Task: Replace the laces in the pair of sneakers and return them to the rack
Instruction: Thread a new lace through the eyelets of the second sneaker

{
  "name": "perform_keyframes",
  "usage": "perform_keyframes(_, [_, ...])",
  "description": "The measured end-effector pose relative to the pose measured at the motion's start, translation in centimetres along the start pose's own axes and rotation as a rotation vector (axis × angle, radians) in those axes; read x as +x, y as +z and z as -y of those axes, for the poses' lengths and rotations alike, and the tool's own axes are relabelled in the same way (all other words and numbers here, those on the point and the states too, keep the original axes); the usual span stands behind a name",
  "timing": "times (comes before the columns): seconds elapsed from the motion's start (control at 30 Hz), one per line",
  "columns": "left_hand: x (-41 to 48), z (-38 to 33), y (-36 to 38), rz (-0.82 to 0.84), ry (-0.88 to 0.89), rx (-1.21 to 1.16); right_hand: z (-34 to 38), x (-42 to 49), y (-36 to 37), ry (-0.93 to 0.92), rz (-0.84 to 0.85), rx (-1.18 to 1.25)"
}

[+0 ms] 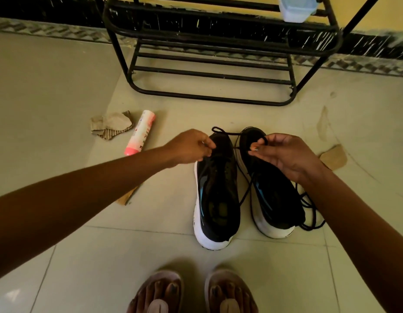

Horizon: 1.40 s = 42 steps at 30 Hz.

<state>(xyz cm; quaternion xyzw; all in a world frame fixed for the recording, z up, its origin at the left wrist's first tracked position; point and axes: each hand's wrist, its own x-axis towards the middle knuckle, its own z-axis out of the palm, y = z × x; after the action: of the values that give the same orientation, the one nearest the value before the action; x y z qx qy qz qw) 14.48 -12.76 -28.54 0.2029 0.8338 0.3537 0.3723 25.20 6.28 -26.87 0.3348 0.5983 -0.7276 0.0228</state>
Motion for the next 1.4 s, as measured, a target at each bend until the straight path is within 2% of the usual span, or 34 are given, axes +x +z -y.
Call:
perform_keyframes(0.1, [-0.1, 1.0, 1.2, -0.03, 0.091, 0.213, -0.3, -0.1, 0.4, 0.011, 0.01, -0.049])
perform_keyframes(0.3, [0.0, 0.4, 2.5, -0.064, 0.292, 0.195, -0.7, 0.1, 1.4, 0.011, 0.062, -0.065])
perform_keyframes(0.47, [-0.1, -0.2, 3.1, -0.034, 0.209, -0.07, -0.7, 0.2, 1.5, -0.021, 0.035, -0.022])
perform_keyframes(0.57, [-0.1, -0.2, 3.2, -0.072, 0.181, -0.134, -0.9, 0.1, 1.6, -0.022, 0.085, -0.034])
perform_keyframes(0.7, [-0.2, -0.4, 3.3, -0.115, 0.224, -0.018, -1.7, -0.1, 2.2, -0.029, 0.144, -0.106])
perform_keyframes(0.9, [-0.1, 1.0, 3.2, -0.119, 0.208, 0.228, -2.8, 0.6, 1.7, -0.164, 0.046, -0.353])
perform_keyframes(1.03, [-0.2, 1.2, 3.6, -0.167, 0.243, 0.401, -3.8, 1.1, 1.6, -0.179, 0.015, -0.426])
perform_keyframes(1.23, [0.8, 1.4, 4.4, -0.015, 0.103, 0.272, -5.0, 2.2, 1.9, -0.254, 0.04, -0.568])
perform_keyframes(1.4, [0.8, 1.6, 5.0, -0.086, 0.075, 0.178, -5.5, 2.5, 1.7, -0.32, 0.023, -0.652])
